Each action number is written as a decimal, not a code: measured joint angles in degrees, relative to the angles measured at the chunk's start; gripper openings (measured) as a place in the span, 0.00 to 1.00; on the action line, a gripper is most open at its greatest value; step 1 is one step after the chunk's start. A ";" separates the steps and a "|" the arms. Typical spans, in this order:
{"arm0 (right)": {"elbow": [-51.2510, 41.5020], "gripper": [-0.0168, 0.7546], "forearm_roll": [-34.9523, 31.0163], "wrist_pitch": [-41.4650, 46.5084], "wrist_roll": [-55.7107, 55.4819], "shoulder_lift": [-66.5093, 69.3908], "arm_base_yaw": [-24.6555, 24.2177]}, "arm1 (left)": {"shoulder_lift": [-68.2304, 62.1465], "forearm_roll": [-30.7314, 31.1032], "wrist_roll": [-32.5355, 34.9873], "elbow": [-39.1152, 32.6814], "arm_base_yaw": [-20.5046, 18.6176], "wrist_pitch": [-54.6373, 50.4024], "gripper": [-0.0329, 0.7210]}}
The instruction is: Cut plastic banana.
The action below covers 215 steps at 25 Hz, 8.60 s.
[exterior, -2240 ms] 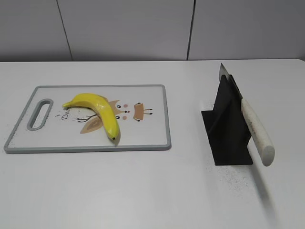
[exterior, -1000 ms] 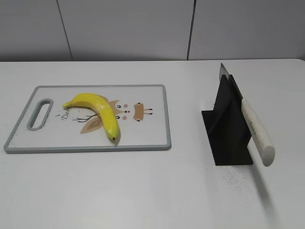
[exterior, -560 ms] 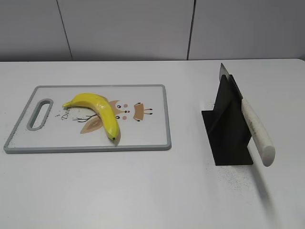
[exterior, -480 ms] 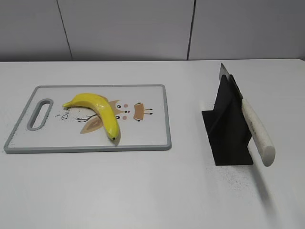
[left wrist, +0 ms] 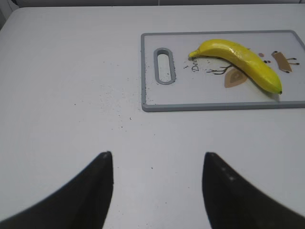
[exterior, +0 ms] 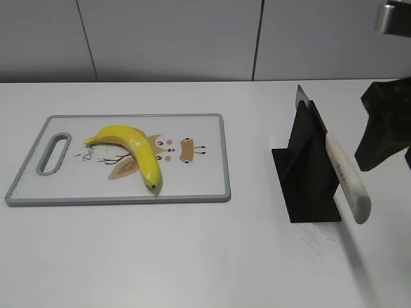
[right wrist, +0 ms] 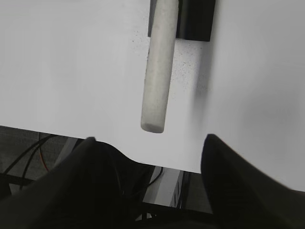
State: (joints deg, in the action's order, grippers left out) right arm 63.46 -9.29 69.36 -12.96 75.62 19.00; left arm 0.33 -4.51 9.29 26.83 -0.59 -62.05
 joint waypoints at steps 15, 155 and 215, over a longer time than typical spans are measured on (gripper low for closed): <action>0.00 0.64 9.29 -1.42 -11.32 15.65 6.15 | 0.00 0.00 0.00 0.00 0.00 0.00 0.81; 51.04 0.23 -17.11 0.20 90.01 46.61 3.97 | -100.89 -23.97 77.10 56.60 5.77 -0.20 0.07; 66.52 0.33 -1.84 1.61 73.45 57.29 5.47 | -103.63 -18.56 70.27 54.75 11.05 11.73 0.10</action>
State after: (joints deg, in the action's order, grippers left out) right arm 129.98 -11.13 70.98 60.49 132.91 24.48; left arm -103.30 -23.06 79.57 81.57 10.46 -50.32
